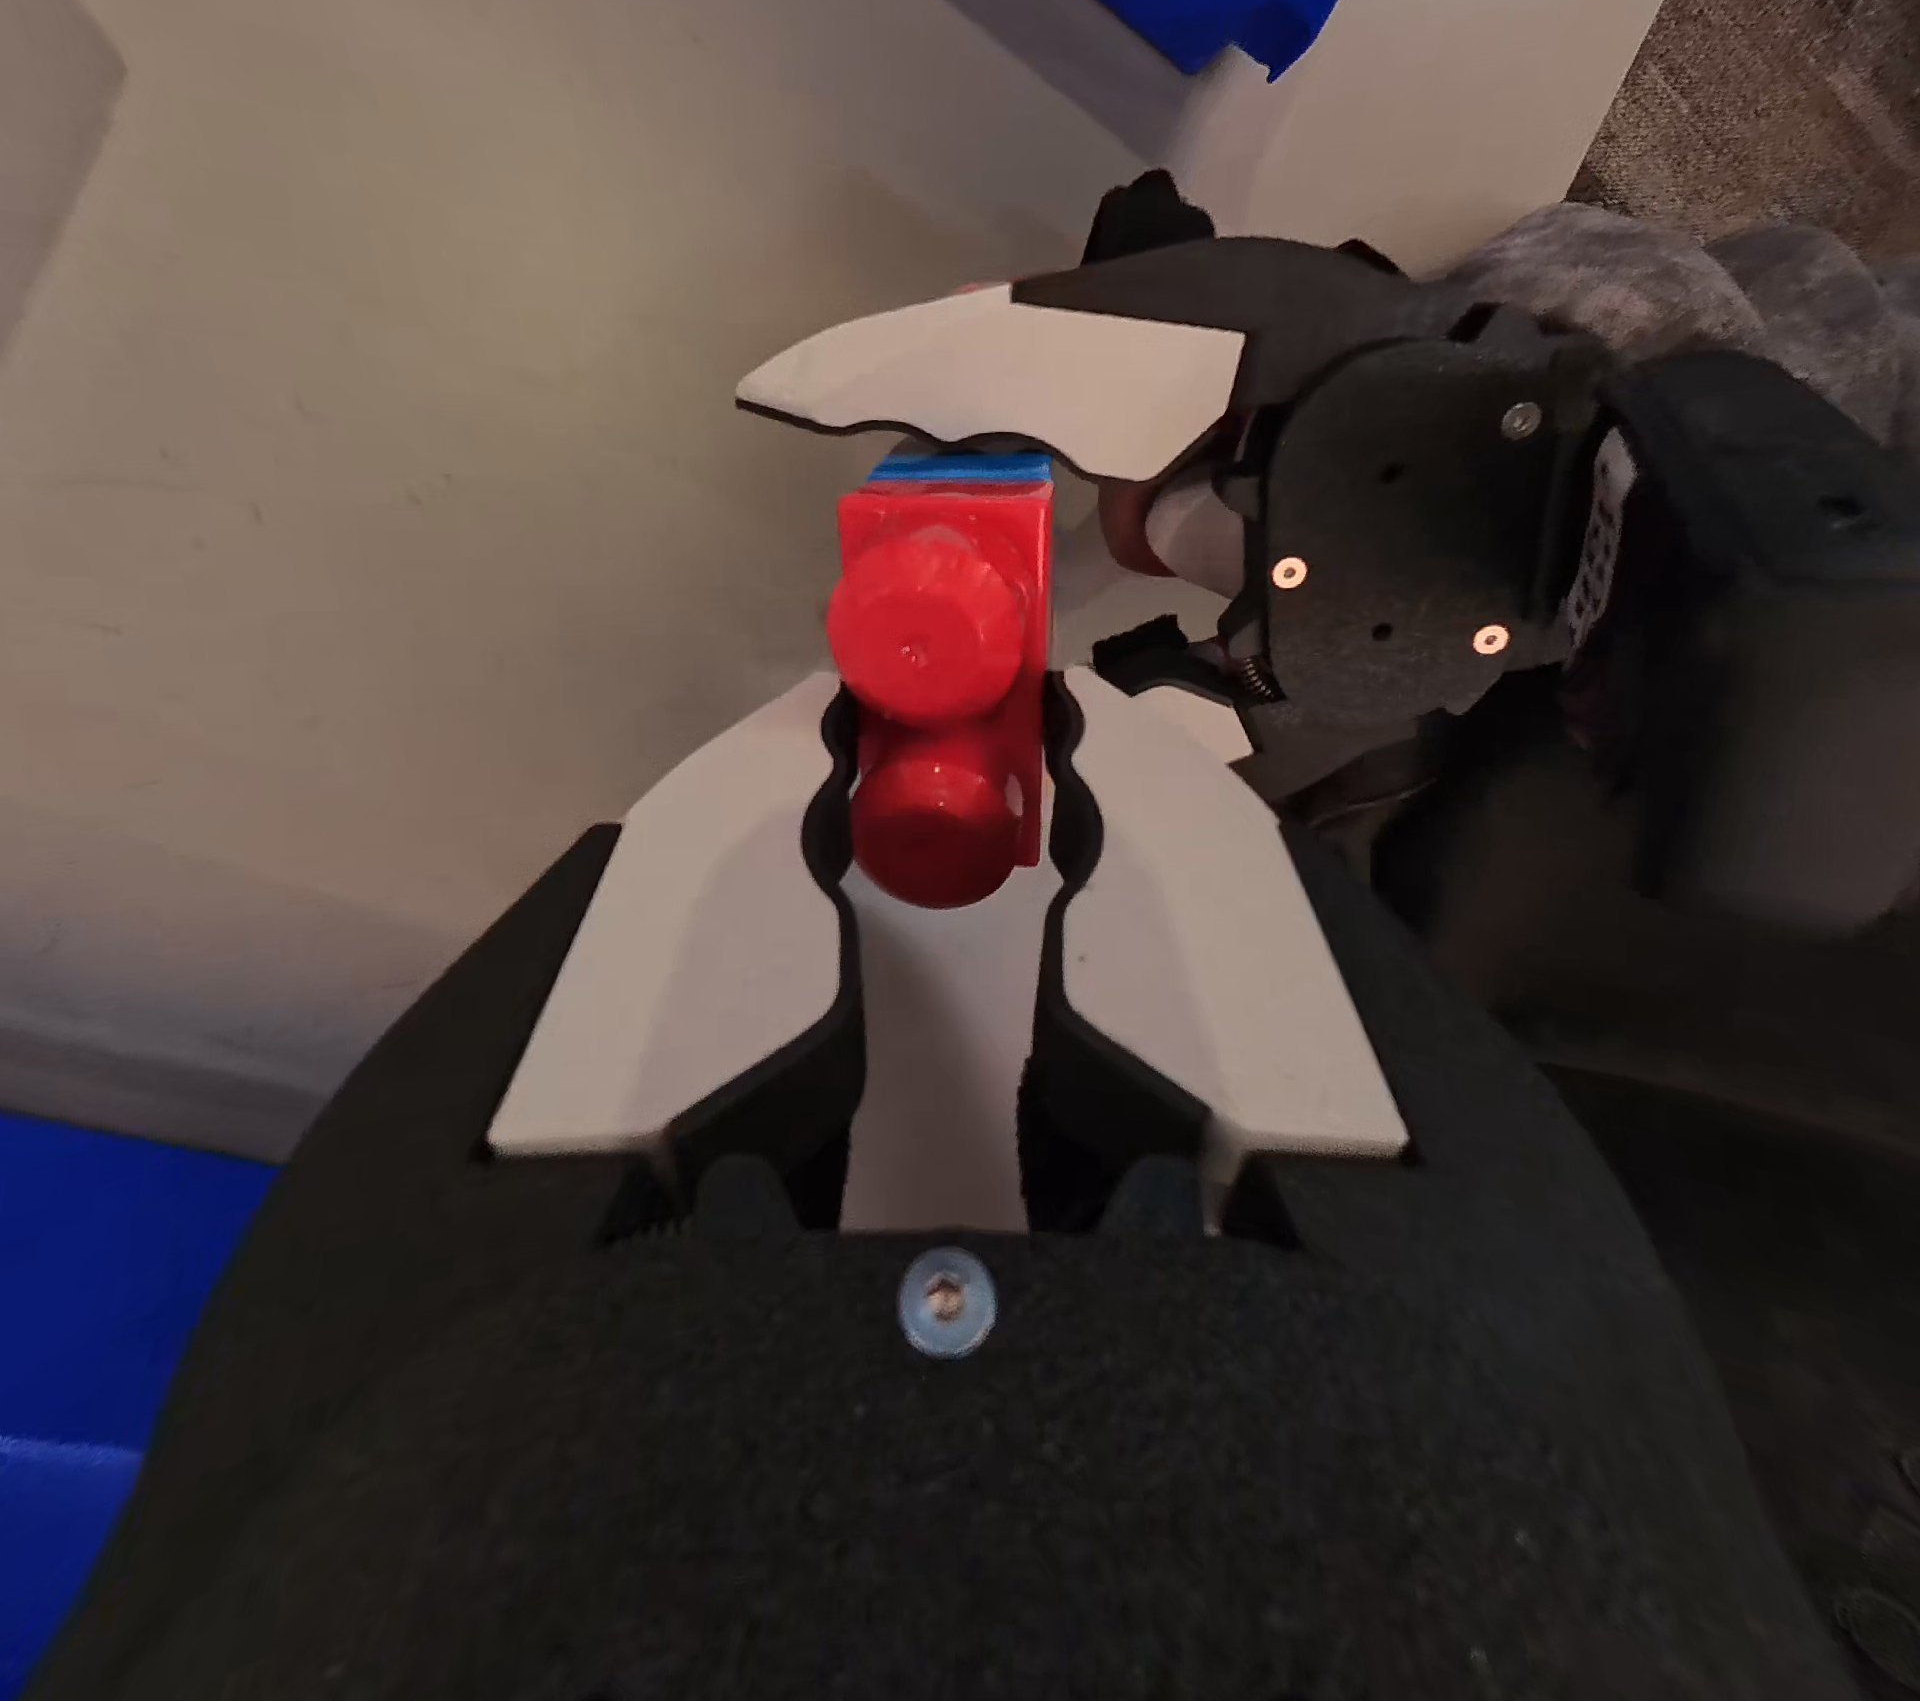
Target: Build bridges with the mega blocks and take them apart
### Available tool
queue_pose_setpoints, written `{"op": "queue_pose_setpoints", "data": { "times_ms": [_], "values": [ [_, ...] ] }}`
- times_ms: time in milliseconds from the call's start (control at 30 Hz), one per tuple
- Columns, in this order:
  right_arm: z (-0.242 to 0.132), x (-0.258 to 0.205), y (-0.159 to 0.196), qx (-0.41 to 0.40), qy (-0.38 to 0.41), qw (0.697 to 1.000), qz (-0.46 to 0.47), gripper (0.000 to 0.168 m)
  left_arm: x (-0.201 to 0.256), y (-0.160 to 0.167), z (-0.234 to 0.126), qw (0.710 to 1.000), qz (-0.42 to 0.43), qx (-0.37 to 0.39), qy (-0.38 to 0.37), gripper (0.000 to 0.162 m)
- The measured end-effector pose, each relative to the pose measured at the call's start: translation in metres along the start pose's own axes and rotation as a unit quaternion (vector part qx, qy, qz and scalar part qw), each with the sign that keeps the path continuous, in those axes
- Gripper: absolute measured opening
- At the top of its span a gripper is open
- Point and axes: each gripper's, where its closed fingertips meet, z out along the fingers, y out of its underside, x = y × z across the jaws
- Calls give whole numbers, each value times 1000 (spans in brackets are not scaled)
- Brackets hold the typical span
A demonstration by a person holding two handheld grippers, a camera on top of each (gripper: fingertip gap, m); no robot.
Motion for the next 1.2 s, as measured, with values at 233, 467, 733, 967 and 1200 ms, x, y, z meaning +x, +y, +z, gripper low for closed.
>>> {"op": "queue_pose_setpoints", "data": {
  "times_ms": [233,467,733,967,1200],
  "values": [
    [11,4,51,-59,-3,998,11,94,-21,-19,-94,995,-20,94,-29,34],
    [-7,8,31,-13,-19,999,46,94,-14,20,-84,984,10,142,-106,34],
    [-110,70,-7,41,45,996,59,94,39,93,21,948,8,281,-150,34],
    [-187,224,89,-187,126,970,87,94,49,115,46,952,69,242,-173,34],
    [-174,242,201,-432,-38,895,104,94,56,115,58,962,69,226,-140,34]
  ]
}}
